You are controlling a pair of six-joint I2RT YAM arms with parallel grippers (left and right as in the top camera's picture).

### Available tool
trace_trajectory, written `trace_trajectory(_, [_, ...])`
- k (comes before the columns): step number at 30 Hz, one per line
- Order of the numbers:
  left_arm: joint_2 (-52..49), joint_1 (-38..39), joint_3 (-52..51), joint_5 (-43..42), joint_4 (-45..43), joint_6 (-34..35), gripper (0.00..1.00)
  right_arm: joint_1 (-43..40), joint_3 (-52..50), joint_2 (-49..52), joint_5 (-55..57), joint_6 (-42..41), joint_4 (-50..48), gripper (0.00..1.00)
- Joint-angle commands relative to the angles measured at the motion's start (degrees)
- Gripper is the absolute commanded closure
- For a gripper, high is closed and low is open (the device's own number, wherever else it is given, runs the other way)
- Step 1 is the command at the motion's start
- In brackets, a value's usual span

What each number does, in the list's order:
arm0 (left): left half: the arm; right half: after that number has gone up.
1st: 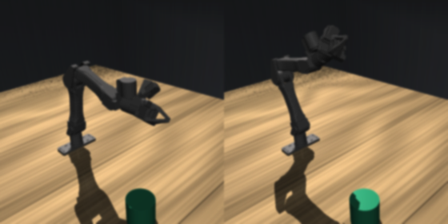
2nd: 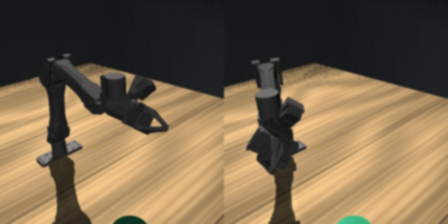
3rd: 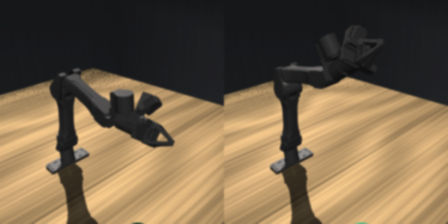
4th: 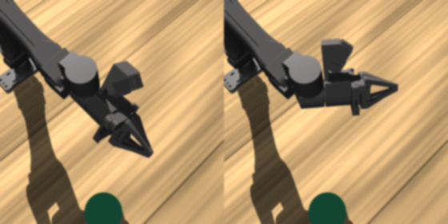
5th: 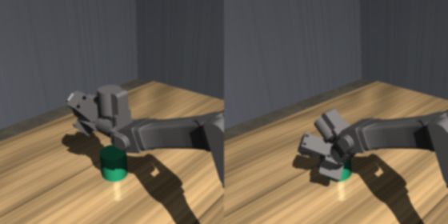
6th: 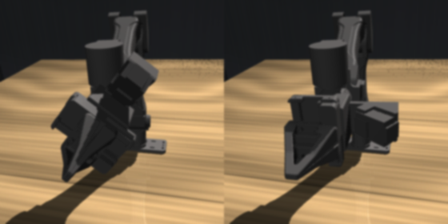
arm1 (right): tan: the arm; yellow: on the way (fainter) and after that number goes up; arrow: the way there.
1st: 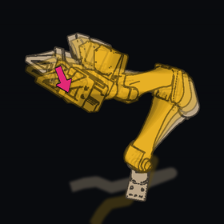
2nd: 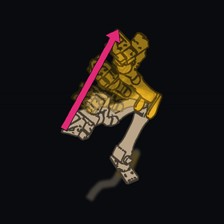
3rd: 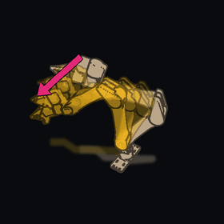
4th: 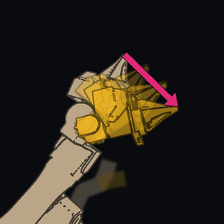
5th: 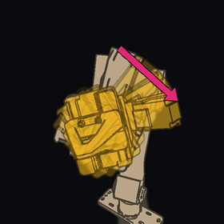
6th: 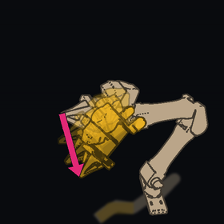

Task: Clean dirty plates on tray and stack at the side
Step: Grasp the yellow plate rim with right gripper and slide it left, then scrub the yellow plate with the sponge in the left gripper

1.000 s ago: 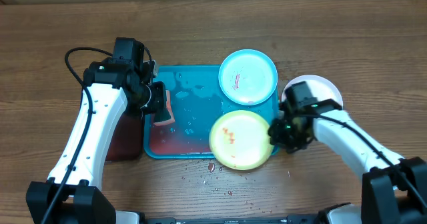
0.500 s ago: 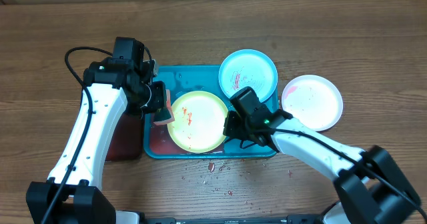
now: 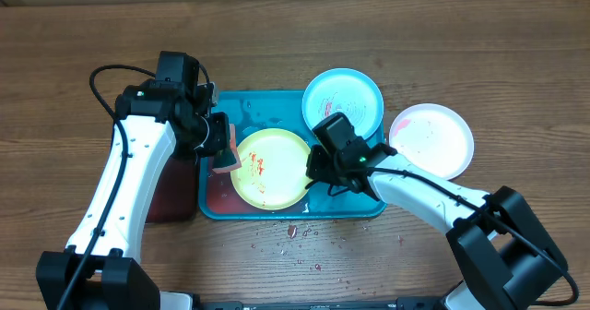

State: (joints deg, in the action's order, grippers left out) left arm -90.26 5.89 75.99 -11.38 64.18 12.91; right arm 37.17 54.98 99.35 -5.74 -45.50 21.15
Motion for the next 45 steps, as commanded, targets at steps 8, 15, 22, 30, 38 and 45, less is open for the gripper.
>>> trace_trajectory(8, [-0.1, 1.1, -3.7, -0.7, -3.2, -0.9, 0.96, -0.3, 1.2, 4.3, -0.8, 2.2, -5.5, 0.81])
trace_trajectory(15, [-0.1, 2.9, -6.7, -0.7, -4.9, 0.0, 0.96, -0.2, 1.2, 4.3, -0.7, -1.7, -4.9, 0.96])
trace_trajectory(22, [-0.1, 5.6, -13.2, 0.6, -15.0, -0.1, 0.96, -0.2, 1.2, 4.3, -1.0, -5.4, -3.4, 0.96])
trace_trajectory(30, [-2.1, 7.3, -21.4, 10.5, -32.3, -3.8, 0.96, -0.1, 1.2, 4.3, -3.6, -5.3, -2.8, 0.96])
trace_trajectory(38, [-12.0, 7.8, -20.7, 11.0, -31.2, -4.7, 0.96, 1.1, 1.4, 4.3, -4.9, -5.1, -1.7, 0.96])
trace_trajectory(45, [-14.9, 13.1, -20.7, 5.0, -23.3, -11.4, 0.96, 1.4, 1.4, 4.3, -4.9, -4.2, -1.6, 0.96])
